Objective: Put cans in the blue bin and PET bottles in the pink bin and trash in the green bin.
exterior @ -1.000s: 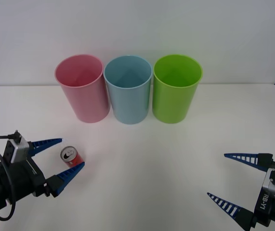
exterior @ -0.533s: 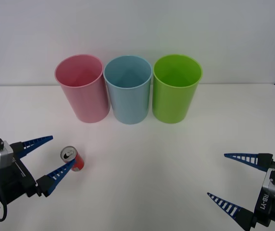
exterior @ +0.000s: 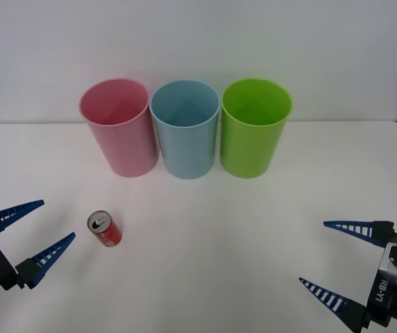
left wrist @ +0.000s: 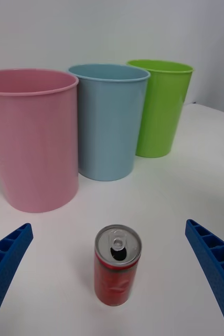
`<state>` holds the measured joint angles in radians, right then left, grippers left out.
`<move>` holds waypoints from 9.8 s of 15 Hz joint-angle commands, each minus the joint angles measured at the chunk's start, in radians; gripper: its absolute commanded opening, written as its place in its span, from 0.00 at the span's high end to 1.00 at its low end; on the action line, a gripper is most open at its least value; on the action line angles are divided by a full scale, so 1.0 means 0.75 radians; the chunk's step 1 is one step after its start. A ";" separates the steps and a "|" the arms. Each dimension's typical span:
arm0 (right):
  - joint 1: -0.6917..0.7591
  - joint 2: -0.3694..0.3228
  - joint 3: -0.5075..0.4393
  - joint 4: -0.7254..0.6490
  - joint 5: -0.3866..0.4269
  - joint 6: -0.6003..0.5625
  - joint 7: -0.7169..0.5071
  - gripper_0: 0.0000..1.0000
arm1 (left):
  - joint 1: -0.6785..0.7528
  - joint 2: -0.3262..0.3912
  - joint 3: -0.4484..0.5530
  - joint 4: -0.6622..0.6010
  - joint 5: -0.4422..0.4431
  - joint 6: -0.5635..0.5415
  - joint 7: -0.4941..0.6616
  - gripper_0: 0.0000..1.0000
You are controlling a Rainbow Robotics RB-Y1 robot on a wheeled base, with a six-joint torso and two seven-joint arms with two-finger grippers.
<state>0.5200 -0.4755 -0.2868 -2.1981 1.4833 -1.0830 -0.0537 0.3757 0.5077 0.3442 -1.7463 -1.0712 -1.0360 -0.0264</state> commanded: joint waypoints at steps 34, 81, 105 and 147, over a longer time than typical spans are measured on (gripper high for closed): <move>0.000 0.000 0.000 0.000 0.000 0.000 0.000 0.00 | -0.460 0.080 -0.541 0.680 0.238 0.238 -0.486 0.00; 0.000 0.000 0.000 0.000 0.000 0.000 0.000 0.00 | -0.352 -0.114 -0.207 0.177 -0.198 -0.038 -0.018 1.00; 0.000 0.000 0.000 0.000 0.000 0.000 0.000 0.00 | -0.738 0.098 -0.473 -0.204 0.001 0.686 0.469 1.00; 0.000 0.000 0.000 0.000 0.000 0.000 0.000 0.00 | -1.691 0.364 -1.520 0.567 0.346 1.189 0.522 0.00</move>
<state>0.5200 -0.4755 -0.2869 -2.1982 1.4834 -1.0830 -0.0537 -0.8930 0.7756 -0.7962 -1.3130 -0.8163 -0.1451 0.3667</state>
